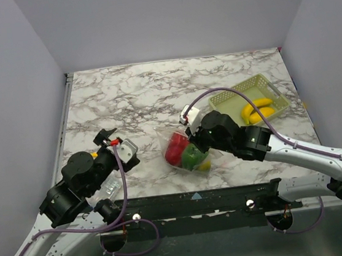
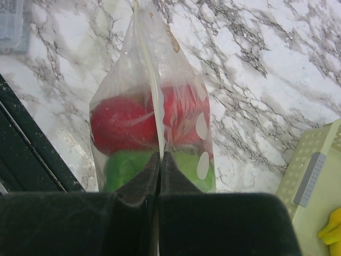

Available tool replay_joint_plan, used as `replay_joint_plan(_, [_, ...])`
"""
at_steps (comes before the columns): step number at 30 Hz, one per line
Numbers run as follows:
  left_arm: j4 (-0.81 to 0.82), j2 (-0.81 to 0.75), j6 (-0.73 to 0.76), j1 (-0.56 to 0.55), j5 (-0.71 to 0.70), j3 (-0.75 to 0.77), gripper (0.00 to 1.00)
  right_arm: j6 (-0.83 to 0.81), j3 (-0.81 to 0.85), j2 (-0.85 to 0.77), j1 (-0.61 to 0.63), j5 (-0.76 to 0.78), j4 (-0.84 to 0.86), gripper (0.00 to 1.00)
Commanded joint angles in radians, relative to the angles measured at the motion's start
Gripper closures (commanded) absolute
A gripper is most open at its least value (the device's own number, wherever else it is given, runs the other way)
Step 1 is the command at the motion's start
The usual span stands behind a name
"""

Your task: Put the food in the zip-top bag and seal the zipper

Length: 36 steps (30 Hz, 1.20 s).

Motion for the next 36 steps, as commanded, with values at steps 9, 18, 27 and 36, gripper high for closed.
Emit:
replay_joint_plan(9, [0.134,-0.028,-0.150,0.002,-0.185,0.103,0.01,0.216,0.081,0.128,-0.002,-0.015,0.319,1.00])
replay_joint_plan(18, [0.139,-0.101,-0.104,0.003,-0.160,0.120,0.01,0.374,0.355,0.434,-0.026,-0.067,0.438,1.00])
replay_joint_plan(27, [0.104,-0.145,-0.126,0.002,-0.127,0.107,0.01,0.665,0.484,0.787,-0.310,-0.444,0.706,1.00])
replay_joint_plan(36, [0.068,-0.182,-0.133,0.003,-0.089,0.081,0.01,0.785,0.497,0.989,-0.544,-0.553,0.830,1.00])
